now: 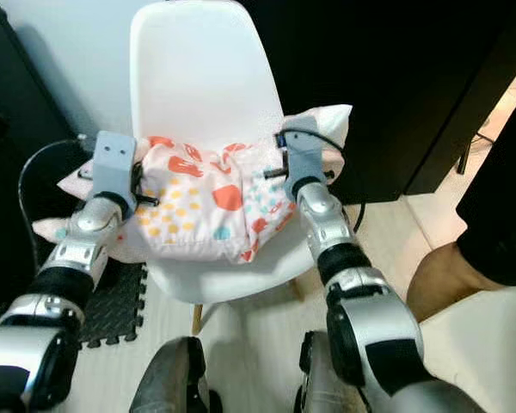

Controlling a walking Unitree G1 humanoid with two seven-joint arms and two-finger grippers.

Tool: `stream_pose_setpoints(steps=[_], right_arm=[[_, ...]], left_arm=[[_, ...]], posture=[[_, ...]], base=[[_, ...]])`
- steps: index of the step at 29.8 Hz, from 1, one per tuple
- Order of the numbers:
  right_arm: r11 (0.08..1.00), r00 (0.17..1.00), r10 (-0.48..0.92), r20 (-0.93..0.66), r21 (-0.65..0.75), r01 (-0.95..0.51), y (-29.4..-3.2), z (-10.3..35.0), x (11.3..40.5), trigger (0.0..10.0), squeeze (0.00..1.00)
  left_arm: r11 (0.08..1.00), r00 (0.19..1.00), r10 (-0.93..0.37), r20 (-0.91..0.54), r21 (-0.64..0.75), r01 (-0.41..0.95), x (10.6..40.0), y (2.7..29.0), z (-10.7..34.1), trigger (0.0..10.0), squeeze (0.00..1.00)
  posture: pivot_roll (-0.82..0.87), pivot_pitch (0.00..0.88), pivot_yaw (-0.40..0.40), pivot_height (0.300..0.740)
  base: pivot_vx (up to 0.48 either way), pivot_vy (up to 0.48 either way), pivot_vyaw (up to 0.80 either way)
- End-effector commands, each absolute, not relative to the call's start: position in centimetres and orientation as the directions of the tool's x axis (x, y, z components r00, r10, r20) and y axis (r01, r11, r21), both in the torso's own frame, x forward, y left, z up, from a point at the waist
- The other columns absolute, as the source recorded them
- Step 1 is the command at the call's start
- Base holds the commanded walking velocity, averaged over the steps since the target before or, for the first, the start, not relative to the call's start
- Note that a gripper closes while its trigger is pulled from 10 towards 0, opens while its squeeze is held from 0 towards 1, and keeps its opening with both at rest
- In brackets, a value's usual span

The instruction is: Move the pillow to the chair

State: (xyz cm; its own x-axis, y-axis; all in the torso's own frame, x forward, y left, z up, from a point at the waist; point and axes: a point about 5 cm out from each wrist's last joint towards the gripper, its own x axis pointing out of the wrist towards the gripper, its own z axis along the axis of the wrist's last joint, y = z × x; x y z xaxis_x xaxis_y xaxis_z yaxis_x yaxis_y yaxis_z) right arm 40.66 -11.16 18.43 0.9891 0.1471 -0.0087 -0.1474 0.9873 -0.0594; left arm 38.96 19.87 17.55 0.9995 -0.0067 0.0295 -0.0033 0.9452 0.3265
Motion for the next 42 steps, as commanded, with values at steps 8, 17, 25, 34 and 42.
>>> stream_pose_setpoints(steps=[8,17,25,34,42], right_arm=[[0.959,0.962,0.178,-0.206,-0.185,-0.217,-11.3,14.0,39.5,10.0,0.00],[0.953,0.952,0.201,-0.233,-0.180,-0.245,-11.5,13.2,39.3,10.0,0.00],[0.963,0.944,0.207,-0.255,-0.117,-0.243,-11.4,12.8,39.1,10.0,1.00],[0.974,0.953,0.090,-0.288,-0.173,-0.144,-14.4,12.5,39.1,10.0,1.00],[0.957,0.946,-0.124,-0.299,-0.290,0.033,-18.7,13.0,39.1,10.0,0.68]], left_arm=[[0.911,0.995,-0.096,-0.038,0.400,0.103,38.0,18.9,14.7,10.0,0.00],[0.930,0.987,-0.094,-0.134,0.343,0.135,37.1,18.3,11.9,10.0,0.00],[0.966,0.983,-0.054,-0.175,0.240,0.096,35.9,19.2,10.1,10.0,1.00],[0.961,0.985,0.125,-0.116,0.262,-0.091,31.6,23.5,10.7,10.0,1.00],[0.906,0.938,0.341,-0.061,0.287,-0.311,27.4,26.7,10.9,10.0,1.00]], posture=[[0.01,0.220,-0.055,0.582],[0.01,0.208,-0.049,0.582],[0.02,0.178,-0.038,0.582],[0.05,0.148,-0.049,0.582],[0.06,0.119,-0.022,0.582]], base=[[0.000,0.000,0.00],[0.000,0.000,0.00],[0.000,0.000,0.00],[0.000,0.000,0.00],[0.000,0.000,0.00]])
